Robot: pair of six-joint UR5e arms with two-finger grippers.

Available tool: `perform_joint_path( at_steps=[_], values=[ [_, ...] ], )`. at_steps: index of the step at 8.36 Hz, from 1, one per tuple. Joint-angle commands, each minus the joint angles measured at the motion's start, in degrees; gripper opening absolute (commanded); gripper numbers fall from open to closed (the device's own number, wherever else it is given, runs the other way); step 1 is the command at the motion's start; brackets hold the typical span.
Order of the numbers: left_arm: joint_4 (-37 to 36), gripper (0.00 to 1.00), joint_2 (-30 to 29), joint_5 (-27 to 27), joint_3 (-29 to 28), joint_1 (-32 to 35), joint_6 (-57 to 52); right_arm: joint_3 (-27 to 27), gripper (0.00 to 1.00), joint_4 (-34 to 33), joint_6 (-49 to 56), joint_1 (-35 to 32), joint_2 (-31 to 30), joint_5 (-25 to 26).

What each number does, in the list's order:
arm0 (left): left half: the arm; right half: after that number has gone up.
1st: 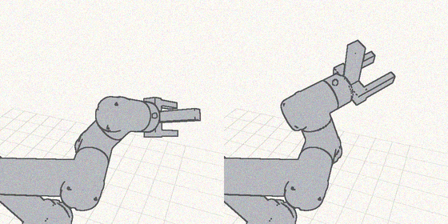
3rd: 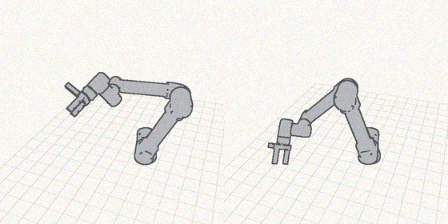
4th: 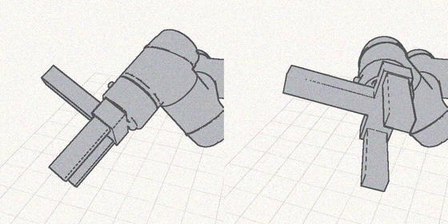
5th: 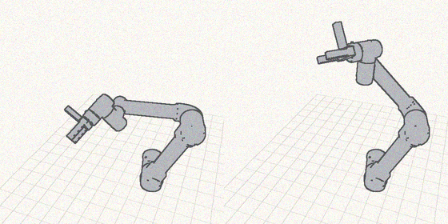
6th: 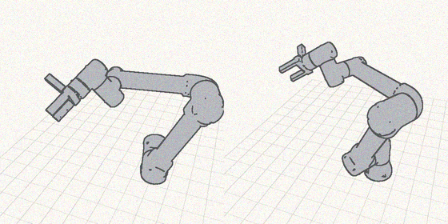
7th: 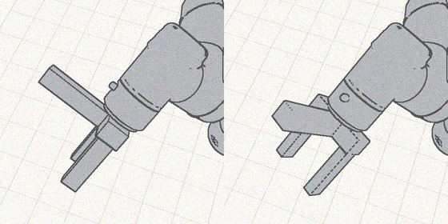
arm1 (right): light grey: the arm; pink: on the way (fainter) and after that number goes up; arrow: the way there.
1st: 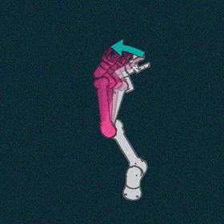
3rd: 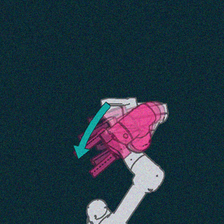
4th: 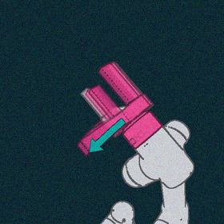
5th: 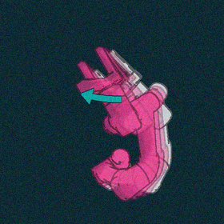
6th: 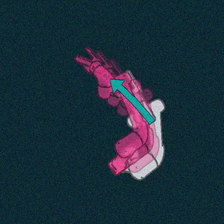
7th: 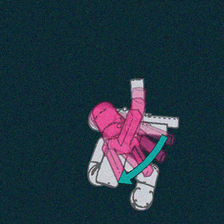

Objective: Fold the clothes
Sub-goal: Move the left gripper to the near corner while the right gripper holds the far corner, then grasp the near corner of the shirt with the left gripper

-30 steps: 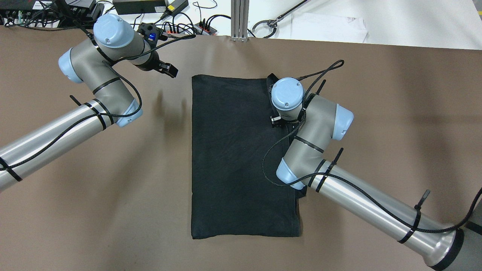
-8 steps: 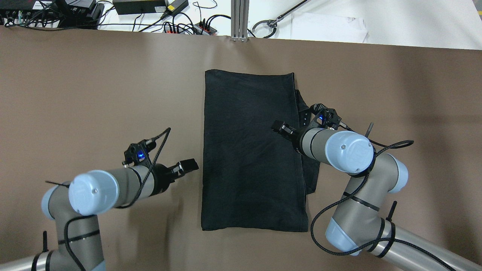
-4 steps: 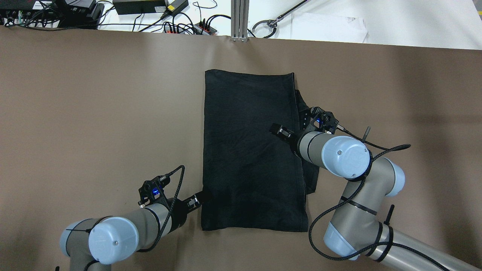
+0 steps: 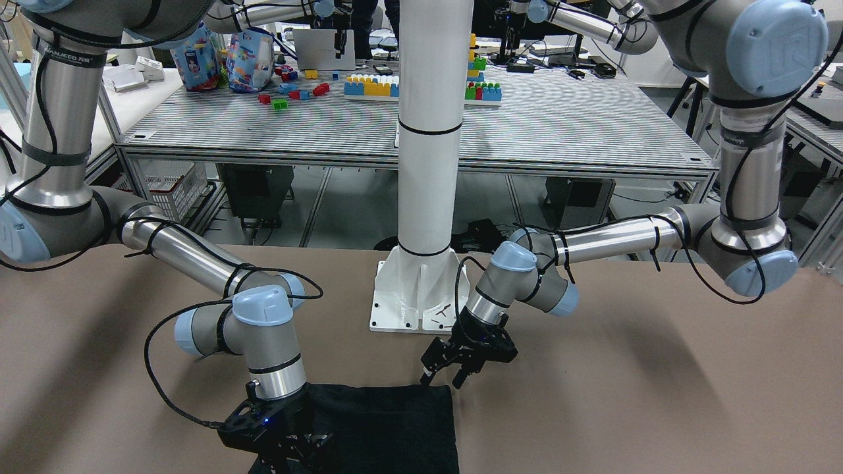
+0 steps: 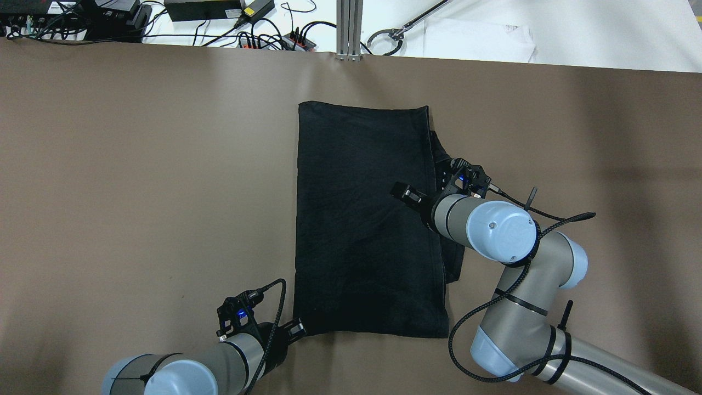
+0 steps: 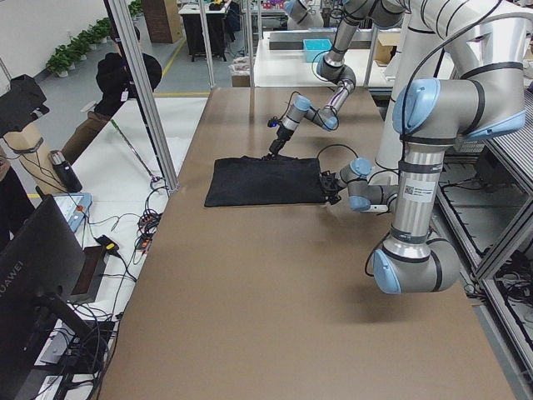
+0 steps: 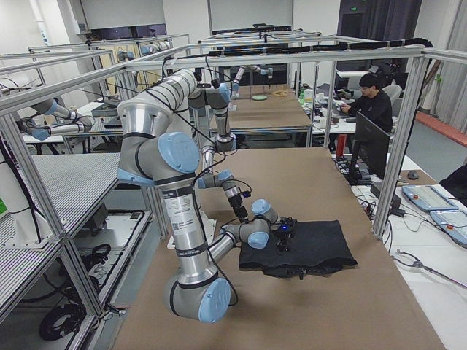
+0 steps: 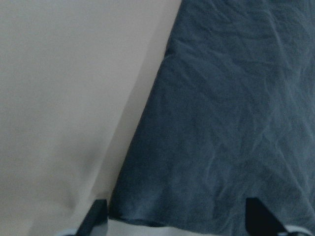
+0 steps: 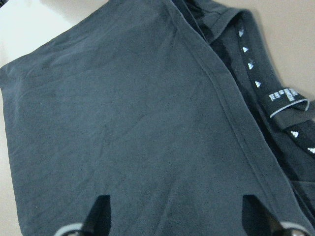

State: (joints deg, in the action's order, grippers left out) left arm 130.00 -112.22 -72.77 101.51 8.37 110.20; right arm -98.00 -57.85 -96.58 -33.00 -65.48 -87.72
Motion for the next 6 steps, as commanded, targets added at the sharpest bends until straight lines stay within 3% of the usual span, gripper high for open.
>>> perform_joint_path(
  at_steps=[1, 5, 6],
  values=[
    [0.08, 0.99, -0.01, 1.49, -0.70, -1.52, 0.10, 0.00, 0.94, 0.02, 0.08, 0.04, 0.00, 0.01],
    [0.17, 0.98, -0.10, 3.77, -1.67, -0.55, 2.82, -0.08, 0.94, 0.02, 0.08, 0.04, 0.00, -0.08],
    [0.17, 0.94, -0.19, 3.78, -1.58, -0.29, 2.92, -0.08, 0.94, 0.02, 0.08, 0.04, 0.00, -0.08]
  ],
)
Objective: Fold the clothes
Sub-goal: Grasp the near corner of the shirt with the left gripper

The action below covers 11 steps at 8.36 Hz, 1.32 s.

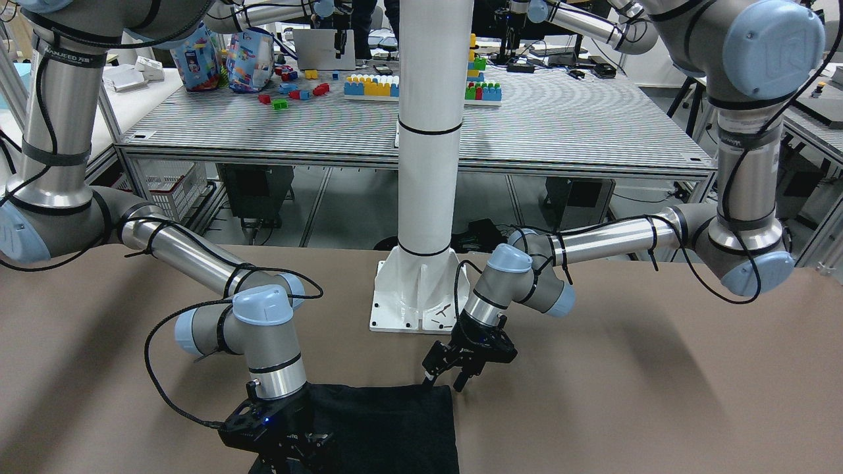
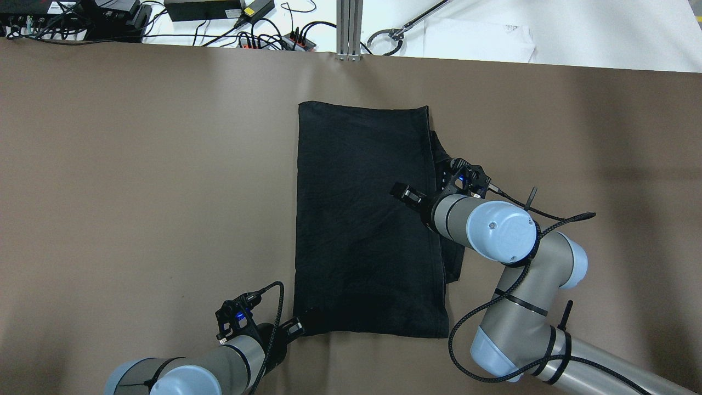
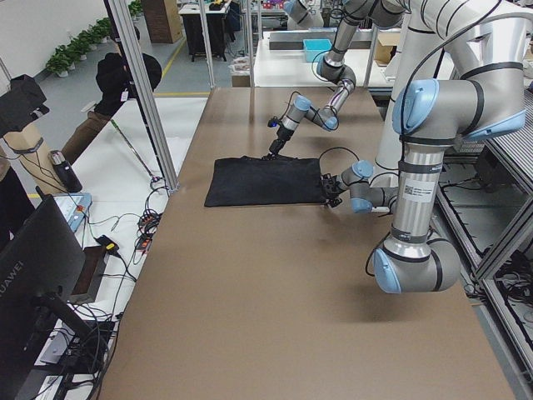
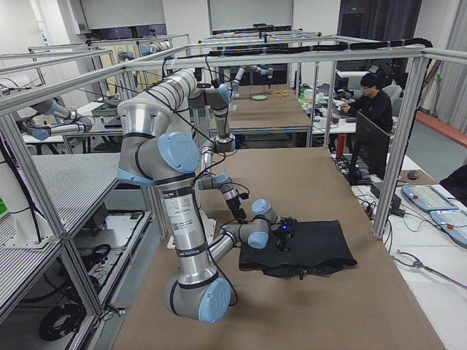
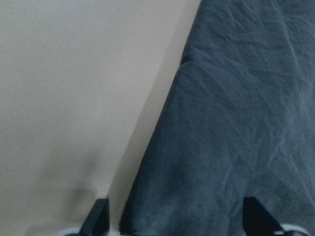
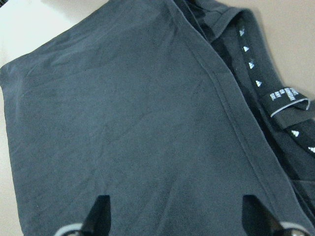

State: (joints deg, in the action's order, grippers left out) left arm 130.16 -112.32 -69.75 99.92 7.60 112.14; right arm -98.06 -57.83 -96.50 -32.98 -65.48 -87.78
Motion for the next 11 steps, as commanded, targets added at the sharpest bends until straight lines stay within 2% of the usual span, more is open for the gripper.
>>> perform_joint_path(
  at_steps=[1, 6, 7, 8, 9, 10, 11],
  values=[
    [0.01, 0.92, -0.26, 0.75, -0.08, 1.00, 1.06, -0.03, 0.94, 0.00, 0.00, 0.02, 0.00, -0.02],
    [0.01, 0.92, -0.97, 0.49, -1.48, 0.66, 0.80, -0.03, 0.94, 0.00, 0.00, -0.07, -0.09, -0.02],
    [-0.08, 0.81, -1.40, 0.58, -1.48, 0.74, 0.89, -0.03, 0.94, 0.00, 0.00, -0.07, -0.09, -0.02],
    [0.01, 0.58, -1.75, 0.58, -1.40, 0.75, 0.98, -0.03, 0.94, 0.00, 0.00, -0.07, -0.18, 0.06],
    [0.01, 0.28, -1.76, 0.58, -1.40, 0.83, 0.98, -0.03, 0.94, 0.00, 0.00, -0.07, -0.26, -0.02],
    [0.01, 0.02, -1.67, 0.58, -1.40, 0.92, 0.89, -0.03, 0.94, 0.00, 0.00, -0.07, -0.26, 0.06],
    [0.01, 0.00, -1.50, 0.40, -1.31, 0.92, 0.89, -0.03, 0.94, 0.00, 0.00, -0.07, -0.26, -0.02]
  ],
)
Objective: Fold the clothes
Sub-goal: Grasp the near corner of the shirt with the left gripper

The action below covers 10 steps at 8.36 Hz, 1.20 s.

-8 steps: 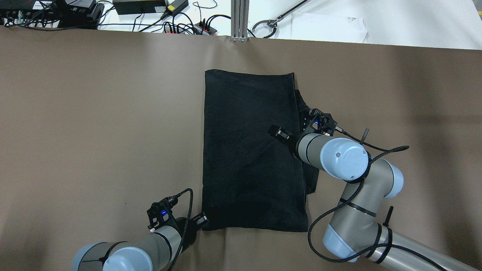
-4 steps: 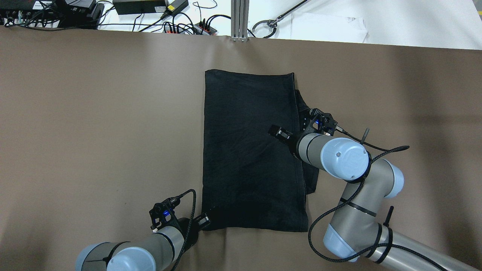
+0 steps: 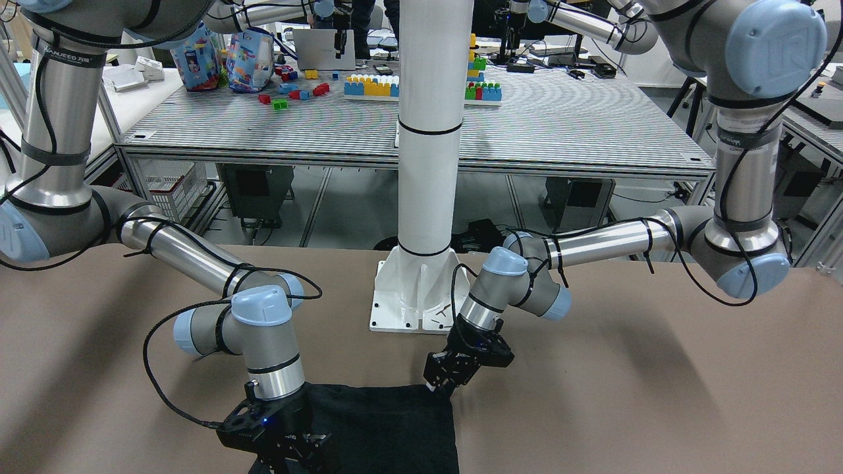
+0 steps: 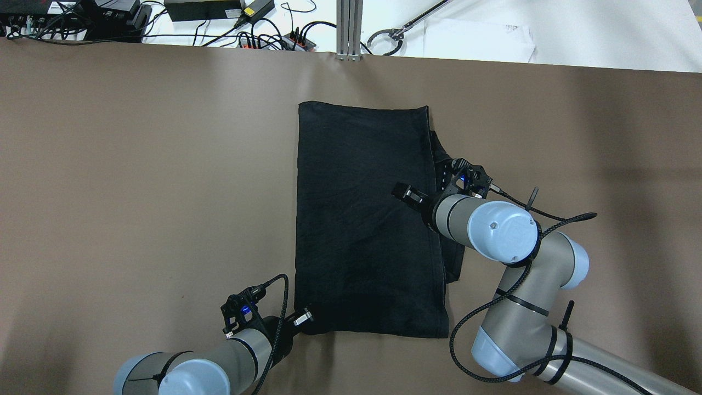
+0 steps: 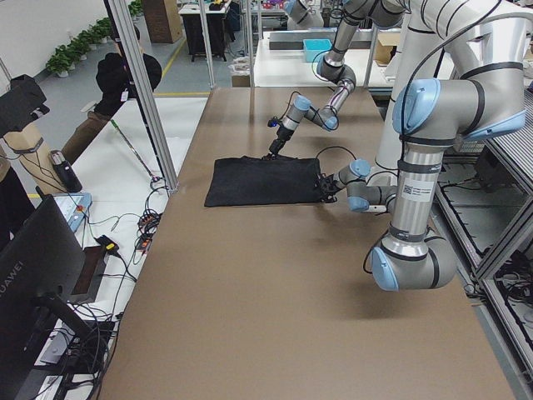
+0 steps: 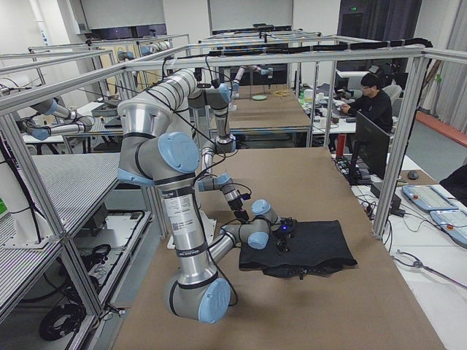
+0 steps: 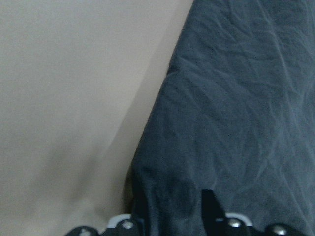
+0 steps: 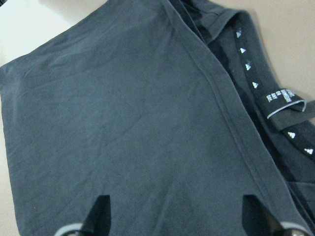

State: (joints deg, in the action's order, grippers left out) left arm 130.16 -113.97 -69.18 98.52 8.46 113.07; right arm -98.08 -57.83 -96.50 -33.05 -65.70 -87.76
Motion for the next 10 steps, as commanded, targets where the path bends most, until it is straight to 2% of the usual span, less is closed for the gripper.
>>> perform_joint_path(
  at_steps=[1, 7, 8, 10],
  values=[
    [0.09, 0.00, 0.41, -0.26, 0.18, 0.07, -0.04, 0.00, 0.94, 0.00, 0.00, 0.09, -0.30, 0.04],
    [0.01, 0.00, 0.24, -0.34, 0.27, -0.02, -0.30, -0.79, 0.94, 0.00, -0.17, 0.44, -1.09, 0.30],
    [0.09, 0.00, 0.24, -0.34, 0.27, -0.11, -0.39, -2.88, 0.91, -0.09, -0.44, 2.00, -4.40, 0.74],
    [0.01, 0.00, 0.15, -0.17, 0.27, -0.11, -0.57, -10.08, 0.90, -0.09, -0.96, 4.91, -15.10, 0.92]
  ],
)
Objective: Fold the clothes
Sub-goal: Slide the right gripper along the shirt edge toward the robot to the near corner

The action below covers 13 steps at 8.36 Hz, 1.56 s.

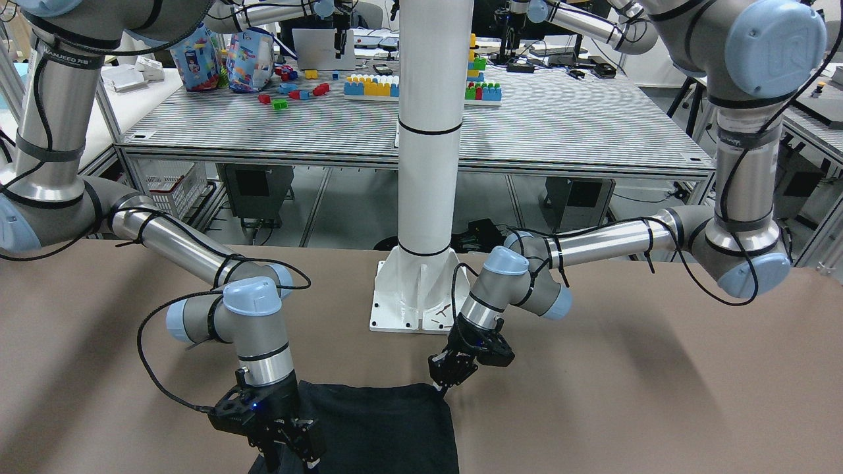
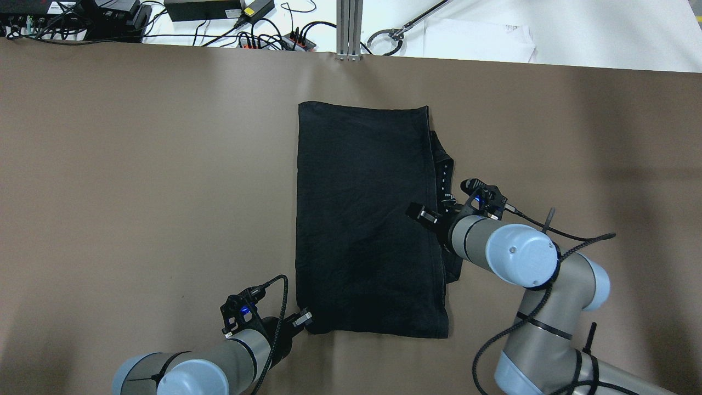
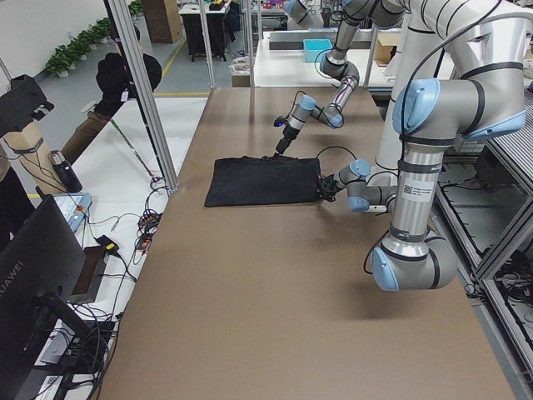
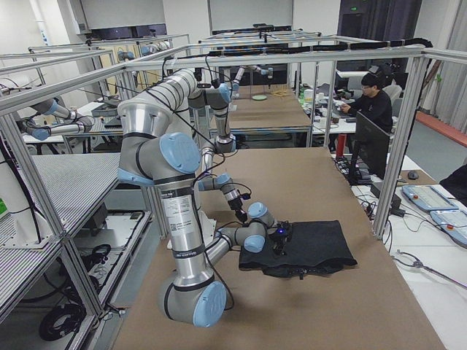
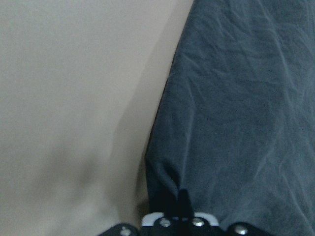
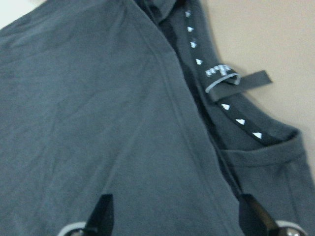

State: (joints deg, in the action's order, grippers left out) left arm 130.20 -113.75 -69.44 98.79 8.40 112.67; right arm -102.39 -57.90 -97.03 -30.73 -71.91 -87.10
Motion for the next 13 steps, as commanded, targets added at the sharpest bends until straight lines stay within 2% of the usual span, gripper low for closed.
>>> perform_joint_path(
  at_steps=[1, 3, 5, 9, 13],
  values=[
    [-0.12, 0.00, -0.15, 0.27, 0.00, -0.05, -0.26, -5.97, 0.90, 0.15, -2.26, 4.43, -11.74, 0.87],
    [-0.12, 0.00, -0.07, 0.36, 0.00, 0.03, -0.26, -5.28, 0.88, 0.94, -7.45, 9.79, -10.11, 6.12],
    [-0.12, 0.00, 0.11, 0.36, 0.00, 0.04, -0.35, -0.29, 0.88, 0.85, -8.95, 11.04, -4.76, 10.18],
    [-0.12, 0.00, 0.11, 0.36, -0.09, 0.04, -0.35, -0.61, 0.88, 0.85, -8.00, 10.78, -5.70, 9.49],
    [-0.12, 0.00, 0.11, 0.54, -0.26, 0.04, -0.35, -3.43, 0.90, 0.85, -6.24, 10.78, -8.51, 8.00]
  ],
)
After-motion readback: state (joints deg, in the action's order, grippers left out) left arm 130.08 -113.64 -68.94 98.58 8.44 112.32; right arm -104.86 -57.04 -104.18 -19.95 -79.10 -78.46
